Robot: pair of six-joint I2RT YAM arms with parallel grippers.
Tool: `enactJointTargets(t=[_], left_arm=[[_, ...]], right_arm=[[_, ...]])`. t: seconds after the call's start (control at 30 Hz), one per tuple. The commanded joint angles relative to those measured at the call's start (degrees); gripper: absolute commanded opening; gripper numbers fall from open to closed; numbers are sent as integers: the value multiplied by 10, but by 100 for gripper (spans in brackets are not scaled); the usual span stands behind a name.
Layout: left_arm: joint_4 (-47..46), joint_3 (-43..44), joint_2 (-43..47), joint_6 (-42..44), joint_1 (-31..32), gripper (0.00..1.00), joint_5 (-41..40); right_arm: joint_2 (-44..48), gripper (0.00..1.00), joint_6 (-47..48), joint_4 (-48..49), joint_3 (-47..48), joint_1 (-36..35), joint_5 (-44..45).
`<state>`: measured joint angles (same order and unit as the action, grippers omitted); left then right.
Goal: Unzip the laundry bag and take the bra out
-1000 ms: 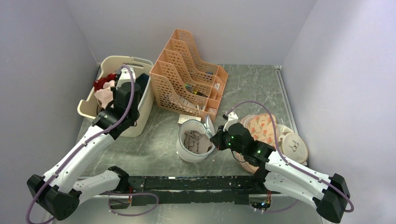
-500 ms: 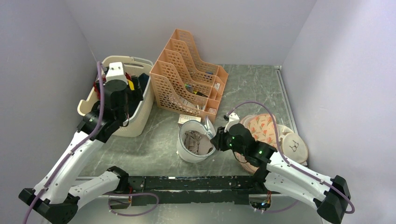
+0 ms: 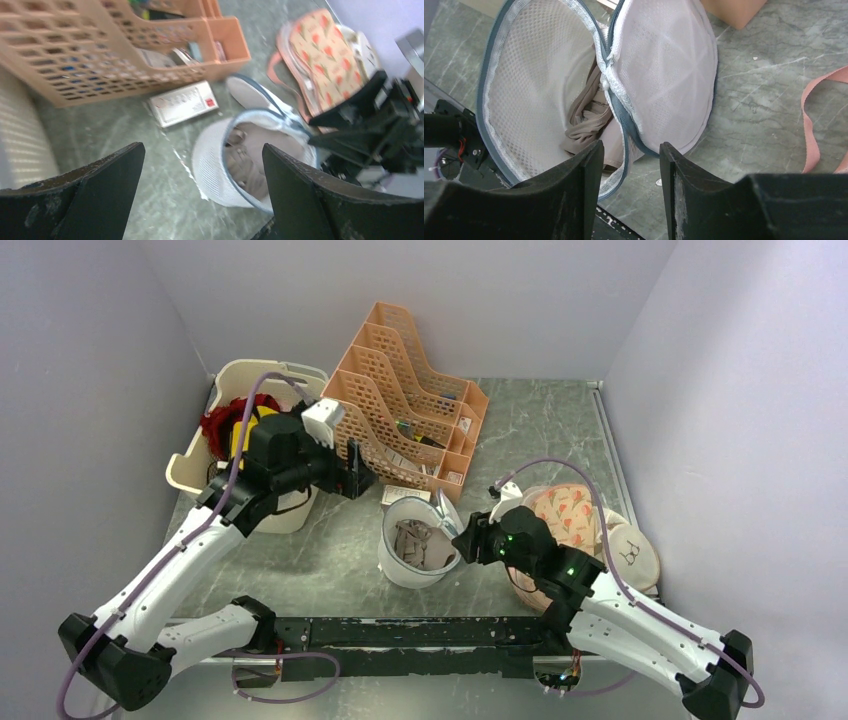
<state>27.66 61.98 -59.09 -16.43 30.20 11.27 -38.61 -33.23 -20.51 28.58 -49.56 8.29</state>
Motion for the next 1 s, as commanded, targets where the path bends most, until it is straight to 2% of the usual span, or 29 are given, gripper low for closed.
enactJointTargets(t=[0.0,0.17,0.27,0.4,0.5,0.57,0.6,0.73,0.97], left_arm=[[-54,-37,17,-18,33,99,109],[-82,-66,3,-48,122,98,70],[-97,-73,-25,-64,185,98,25],[-137,-82,-72,-86,249,96,6],[-145,-70,-115,-104,287,96,-19],[-143,-60,-143,-121,303,95,-35],[-148,-58,-154,-132,310,94,-45],[-184,-67,-186,-164,326,85,-53],[-194,-54,-226,-187,331,66,-105]], right_arm=[[7,44,-15,1,-7,0,-12],[3,41,-15,7,-12,1,-18],[-1,36,-13,9,-13,1,-15],[-9,30,-12,14,-19,1,-11],[-10,16,-11,24,-24,0,-19],[-8,2,-10,28,-27,1,-22],[-7,0,-9,29,-28,0,-21],[-8,0,-4,35,-29,0,-27],[-4,0,-3,34,-29,0,-33]])
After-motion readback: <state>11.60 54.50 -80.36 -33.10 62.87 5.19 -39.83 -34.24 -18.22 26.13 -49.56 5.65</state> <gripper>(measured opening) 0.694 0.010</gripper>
